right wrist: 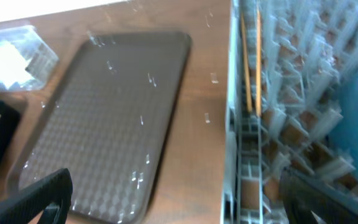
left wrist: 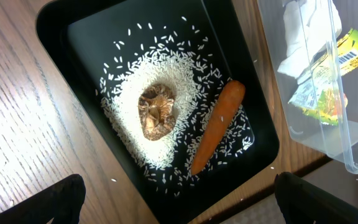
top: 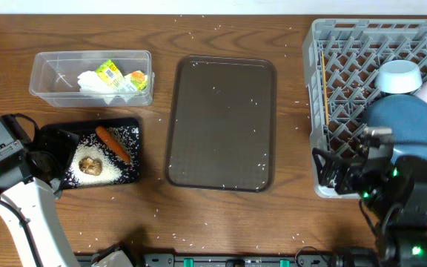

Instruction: Sort waste into correct bins and load items into the dishwasher rack

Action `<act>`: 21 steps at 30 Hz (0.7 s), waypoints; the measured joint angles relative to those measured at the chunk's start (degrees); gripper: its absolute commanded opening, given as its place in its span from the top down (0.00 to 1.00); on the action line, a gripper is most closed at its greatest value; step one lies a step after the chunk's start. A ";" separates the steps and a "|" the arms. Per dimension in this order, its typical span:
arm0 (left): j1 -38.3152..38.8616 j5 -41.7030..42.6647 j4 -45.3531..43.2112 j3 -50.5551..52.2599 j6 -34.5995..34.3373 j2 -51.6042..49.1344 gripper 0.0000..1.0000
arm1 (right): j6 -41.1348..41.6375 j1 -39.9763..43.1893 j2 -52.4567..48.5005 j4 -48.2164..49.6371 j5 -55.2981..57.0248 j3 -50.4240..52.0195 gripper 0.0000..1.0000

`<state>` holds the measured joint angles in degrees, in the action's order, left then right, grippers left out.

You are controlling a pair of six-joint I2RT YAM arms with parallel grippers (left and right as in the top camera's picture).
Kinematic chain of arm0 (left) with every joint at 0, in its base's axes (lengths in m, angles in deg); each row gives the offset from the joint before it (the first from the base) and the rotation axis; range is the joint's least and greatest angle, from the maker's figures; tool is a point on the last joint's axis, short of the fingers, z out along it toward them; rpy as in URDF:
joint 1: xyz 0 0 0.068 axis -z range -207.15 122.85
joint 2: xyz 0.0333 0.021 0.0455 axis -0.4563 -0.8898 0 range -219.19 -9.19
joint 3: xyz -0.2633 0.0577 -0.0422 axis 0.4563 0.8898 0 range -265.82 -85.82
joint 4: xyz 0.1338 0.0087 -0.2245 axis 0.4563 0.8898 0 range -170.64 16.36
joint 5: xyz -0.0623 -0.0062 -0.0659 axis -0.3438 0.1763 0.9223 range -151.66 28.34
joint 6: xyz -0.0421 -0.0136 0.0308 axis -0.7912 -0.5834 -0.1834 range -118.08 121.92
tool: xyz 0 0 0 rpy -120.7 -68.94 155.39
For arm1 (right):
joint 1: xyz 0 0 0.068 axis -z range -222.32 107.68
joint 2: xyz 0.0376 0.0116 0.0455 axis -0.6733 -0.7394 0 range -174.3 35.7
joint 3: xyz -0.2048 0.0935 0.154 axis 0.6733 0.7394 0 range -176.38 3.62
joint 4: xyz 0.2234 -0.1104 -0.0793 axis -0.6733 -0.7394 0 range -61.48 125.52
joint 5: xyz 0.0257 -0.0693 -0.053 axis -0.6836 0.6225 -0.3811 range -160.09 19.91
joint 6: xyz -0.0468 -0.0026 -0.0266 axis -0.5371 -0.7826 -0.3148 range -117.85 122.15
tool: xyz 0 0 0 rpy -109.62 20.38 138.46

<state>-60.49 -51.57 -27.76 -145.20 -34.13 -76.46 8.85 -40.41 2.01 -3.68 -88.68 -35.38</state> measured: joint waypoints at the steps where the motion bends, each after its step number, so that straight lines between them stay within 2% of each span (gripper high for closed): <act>1: 0.00 -0.02 -0.02 0.00 0.00 0.00 0.02 | -0.52 0.00 2.73 2.73 -0.66 3.15 0.01; 8: 0.00 0.00 0.02 0.00 0.00 0.00 0.02 | -1.90 0.00 16.35 19.43 -5.05 19.58 0.01; 16: 0.00 0.00 0.02 0.00 0.00 0.00 0.02 | -2.73 0.00 24.22 42.32 -7.61 35.17 0.01; 21: 0.00 0.00 0.02 0.00 0.00 0.00 0.02 | -2.73 0.00 27.45 45.18 -5.66 38.60 0.01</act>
<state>-60.49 -51.57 -27.74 -145.20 -34.13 -76.46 6.12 -40.41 29.46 41.49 -94.34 3.22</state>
